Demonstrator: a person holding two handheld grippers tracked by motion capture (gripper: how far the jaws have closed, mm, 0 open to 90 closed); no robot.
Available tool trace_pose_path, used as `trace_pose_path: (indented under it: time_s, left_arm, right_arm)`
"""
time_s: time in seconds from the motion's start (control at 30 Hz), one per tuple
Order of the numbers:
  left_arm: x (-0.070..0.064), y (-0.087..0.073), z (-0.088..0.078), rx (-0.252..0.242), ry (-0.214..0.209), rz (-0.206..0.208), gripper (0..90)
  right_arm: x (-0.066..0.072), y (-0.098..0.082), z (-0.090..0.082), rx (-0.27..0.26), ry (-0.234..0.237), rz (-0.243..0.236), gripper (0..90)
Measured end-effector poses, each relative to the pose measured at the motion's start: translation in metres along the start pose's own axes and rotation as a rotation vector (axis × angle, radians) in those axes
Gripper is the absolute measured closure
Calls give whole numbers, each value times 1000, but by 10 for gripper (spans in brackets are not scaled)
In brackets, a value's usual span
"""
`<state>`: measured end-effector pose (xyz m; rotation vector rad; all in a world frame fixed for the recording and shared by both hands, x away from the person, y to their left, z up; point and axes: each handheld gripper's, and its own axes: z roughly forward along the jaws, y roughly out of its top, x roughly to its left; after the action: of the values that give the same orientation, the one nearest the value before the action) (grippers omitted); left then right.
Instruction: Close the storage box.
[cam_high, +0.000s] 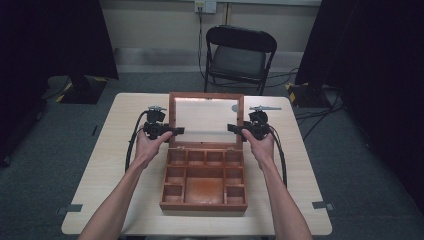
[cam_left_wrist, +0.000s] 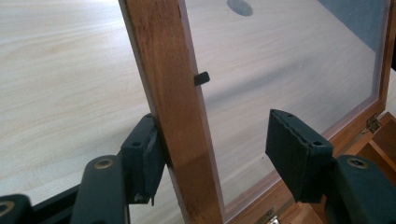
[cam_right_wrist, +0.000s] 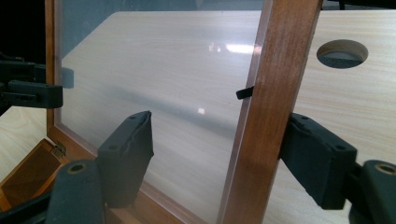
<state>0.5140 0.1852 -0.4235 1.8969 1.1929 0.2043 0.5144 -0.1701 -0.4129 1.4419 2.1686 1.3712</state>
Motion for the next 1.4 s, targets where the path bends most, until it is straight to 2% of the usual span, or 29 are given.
trace_pose_path:
  time_s: [0.1,0.23,0.37,0.53,0.73,0.8,0.9,1.17,1.2,1.4]
  left_arm:
    - [-2,0,-2,-7,-5,6,377]
    - [-3,-1,-7,-18,-19,13,376]
    - [-6,-2,-11,-21,-16,37,376]
    - [-5,-3,-18,-18,-33,60,377]
    - [-10,-10,-27,-53,-41,72,380]
    - [-9,-10,-29,-56,-50,61,394]
    - [-11,-10,-32,-64,-49,77,394]
    - [-13,-11,-41,-73,-69,109,408]
    - [-14,-12,-41,-83,-76,99,408]
    - [-18,-13,-46,-92,-60,130,413]
  right_arm:
    - [4,1,-3,7,-12,-16,253]
    - [5,1,-8,-8,7,-8,258]
    - [8,3,-13,-14,14,-17,266]
    - [10,4,-18,-32,30,-13,272]
    - [16,4,-22,-48,28,-44,263]
    - [17,4,-23,-49,27,-48,264]
    - [20,3,-25,-51,23,-49,265]
    - [20,-2,-35,-79,39,-60,320]
    - [21,-3,-36,-80,40,-64,323]
    - [24,-6,-41,-86,41,-76,321]
